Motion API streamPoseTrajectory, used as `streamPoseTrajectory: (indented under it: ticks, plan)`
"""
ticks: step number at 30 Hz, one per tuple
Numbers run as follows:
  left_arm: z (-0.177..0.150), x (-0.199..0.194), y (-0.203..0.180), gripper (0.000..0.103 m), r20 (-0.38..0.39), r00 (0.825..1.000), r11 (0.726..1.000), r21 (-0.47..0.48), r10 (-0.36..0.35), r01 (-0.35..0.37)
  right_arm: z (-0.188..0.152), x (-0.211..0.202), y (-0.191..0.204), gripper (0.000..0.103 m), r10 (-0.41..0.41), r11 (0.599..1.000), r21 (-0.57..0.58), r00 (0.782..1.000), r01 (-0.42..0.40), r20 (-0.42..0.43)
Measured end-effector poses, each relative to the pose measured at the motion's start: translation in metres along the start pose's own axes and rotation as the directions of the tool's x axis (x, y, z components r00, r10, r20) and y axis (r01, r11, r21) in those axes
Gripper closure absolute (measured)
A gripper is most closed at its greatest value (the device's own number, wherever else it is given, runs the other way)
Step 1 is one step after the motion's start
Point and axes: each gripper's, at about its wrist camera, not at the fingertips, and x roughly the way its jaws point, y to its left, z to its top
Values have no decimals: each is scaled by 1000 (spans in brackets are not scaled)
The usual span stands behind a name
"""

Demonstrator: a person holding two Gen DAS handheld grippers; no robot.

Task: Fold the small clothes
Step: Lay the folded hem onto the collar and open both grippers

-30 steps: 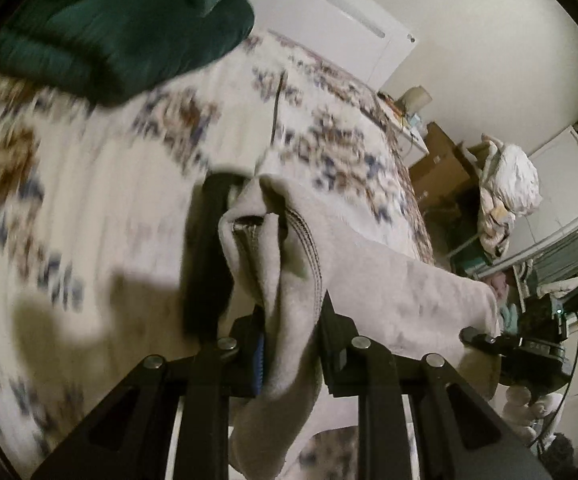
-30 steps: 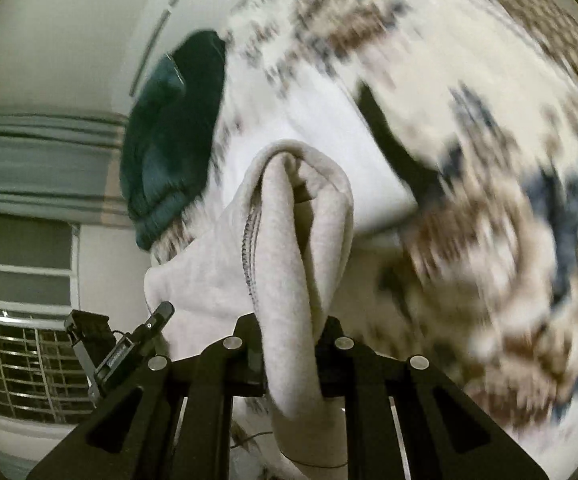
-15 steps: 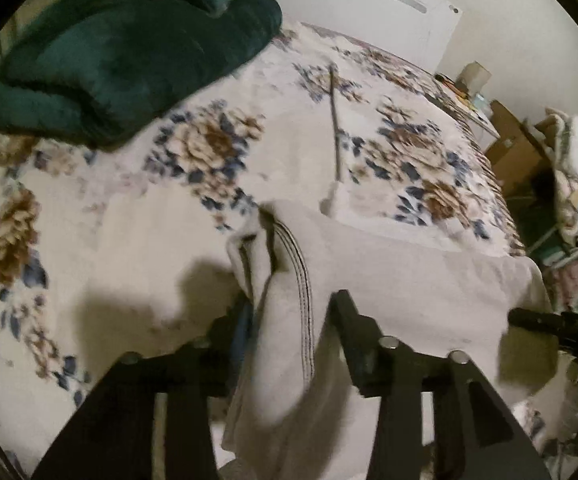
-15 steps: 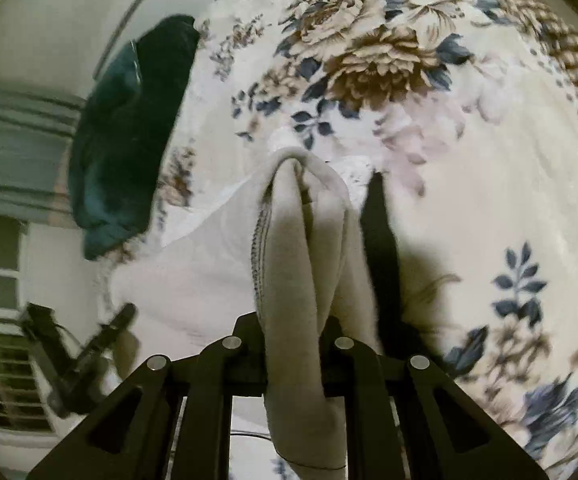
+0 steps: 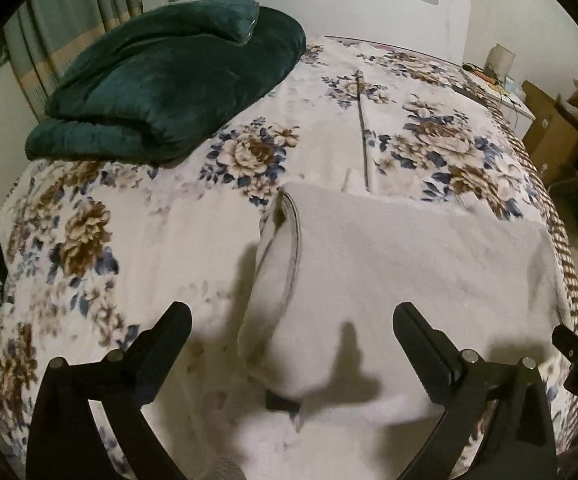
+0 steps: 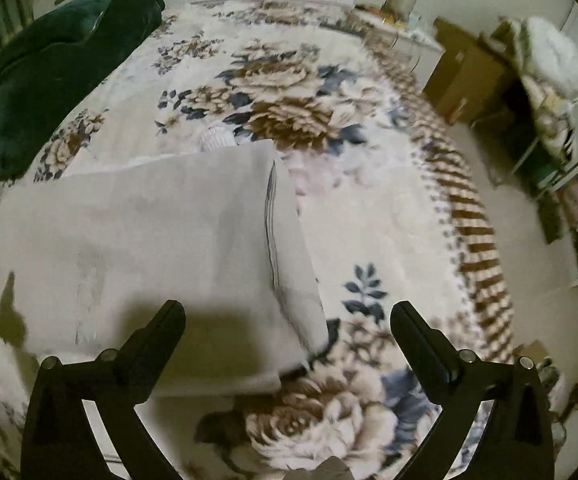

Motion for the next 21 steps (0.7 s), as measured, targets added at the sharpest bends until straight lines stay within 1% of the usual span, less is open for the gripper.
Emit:
streamPoseTrajectory:
  ticks: [4,8,12,15,17,19,21]
  plan:
    - [-5,-33,-4,0,9,1000,1000,0,-2,2,-16,-38,0,0,-26,1000,12,999,25,40]
    - [-8,-81,-8,0,27,999,1000,0,-24,24,-27,-90,-9,0,-33,999,40,997,30,75]
    - [-13,-137,-13,0,54,998,999,6,-40,40,-37,-150,-17,0,-51,998,48,991,45,126]
    - [-18,-191,-16,0,78,996,999,14,-45,45,-45,-203,-25,0,-51,998,52,986,43,159]
    - [-22,-222,-19,0,95,995,999,32,-34,31,-53,-243,-32,0,-57,998,49,981,49,186]
    - [-27,-256,-18,0,106,993,999,31,-46,43,-62,-283,-39,0,-50,998,50,978,41,205]
    - [-31,-286,-18,0,122,992,999,37,-35,30,-73,-317,-43,0,-42,999,43,975,33,219]
